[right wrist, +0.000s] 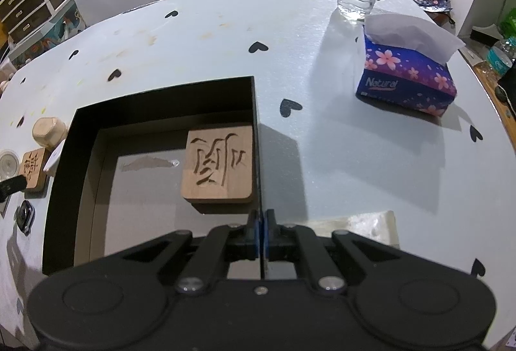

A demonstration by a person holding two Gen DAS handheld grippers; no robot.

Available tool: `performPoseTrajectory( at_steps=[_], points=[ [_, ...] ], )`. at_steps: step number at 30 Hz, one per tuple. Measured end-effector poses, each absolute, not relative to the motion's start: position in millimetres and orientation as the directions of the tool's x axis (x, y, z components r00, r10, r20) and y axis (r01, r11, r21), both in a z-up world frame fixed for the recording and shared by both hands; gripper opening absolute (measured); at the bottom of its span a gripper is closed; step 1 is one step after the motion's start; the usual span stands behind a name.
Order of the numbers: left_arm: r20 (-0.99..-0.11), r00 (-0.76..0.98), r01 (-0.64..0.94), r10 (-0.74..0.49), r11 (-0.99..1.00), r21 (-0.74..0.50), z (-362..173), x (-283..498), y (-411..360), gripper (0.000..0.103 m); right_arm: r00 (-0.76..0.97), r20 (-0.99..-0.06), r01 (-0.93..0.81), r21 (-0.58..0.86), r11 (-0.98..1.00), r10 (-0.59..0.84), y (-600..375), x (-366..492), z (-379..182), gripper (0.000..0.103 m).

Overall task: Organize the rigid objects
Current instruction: 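Grasp the second carved wooden stamp with the left gripper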

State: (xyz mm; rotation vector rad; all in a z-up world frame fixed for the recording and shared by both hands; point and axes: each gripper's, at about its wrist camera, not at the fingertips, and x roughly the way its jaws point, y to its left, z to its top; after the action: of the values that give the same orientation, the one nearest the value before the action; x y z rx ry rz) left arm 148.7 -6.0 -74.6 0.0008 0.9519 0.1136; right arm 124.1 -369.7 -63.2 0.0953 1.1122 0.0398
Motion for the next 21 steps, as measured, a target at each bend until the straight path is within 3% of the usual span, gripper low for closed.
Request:
performPoseTrajectory(
  at_steps=[11, 17, 19, 21],
  points=[
    [-0.839, 0.529, -0.086, 0.128, 0.992, 0.098, -95.1, 189.6, -7.9, 0.101, 0.443, -0.894, 0.041, 0.098, 0.994, 0.07, -369.6, 123.5, -63.2, 0.004],
    [-0.855, 0.509, -0.085, 0.098, 0.994, 0.063, -98.9, 192.0, -6.9, 0.085, 0.442, -0.895, 0.046, 0.096, 0.994, 0.066, -369.4, 123.6, -63.3, 0.004],
    [-0.859, 0.505, -0.079, 0.077, 0.996, 0.043, -99.0, 191.1, -8.4, 0.075, 0.442, -0.895, 0.045, 0.095, 0.994, 0.065, -369.4, 123.6, -63.3, 0.004],
    [-0.86, 0.503, -0.079, 0.084, 0.996, 0.051, -99.1, 188.0, -10.8, 0.075, 0.441, -0.895, 0.045, 0.094, 0.995, 0.064, -369.5, 123.7, -63.1, 0.004]
  ],
)
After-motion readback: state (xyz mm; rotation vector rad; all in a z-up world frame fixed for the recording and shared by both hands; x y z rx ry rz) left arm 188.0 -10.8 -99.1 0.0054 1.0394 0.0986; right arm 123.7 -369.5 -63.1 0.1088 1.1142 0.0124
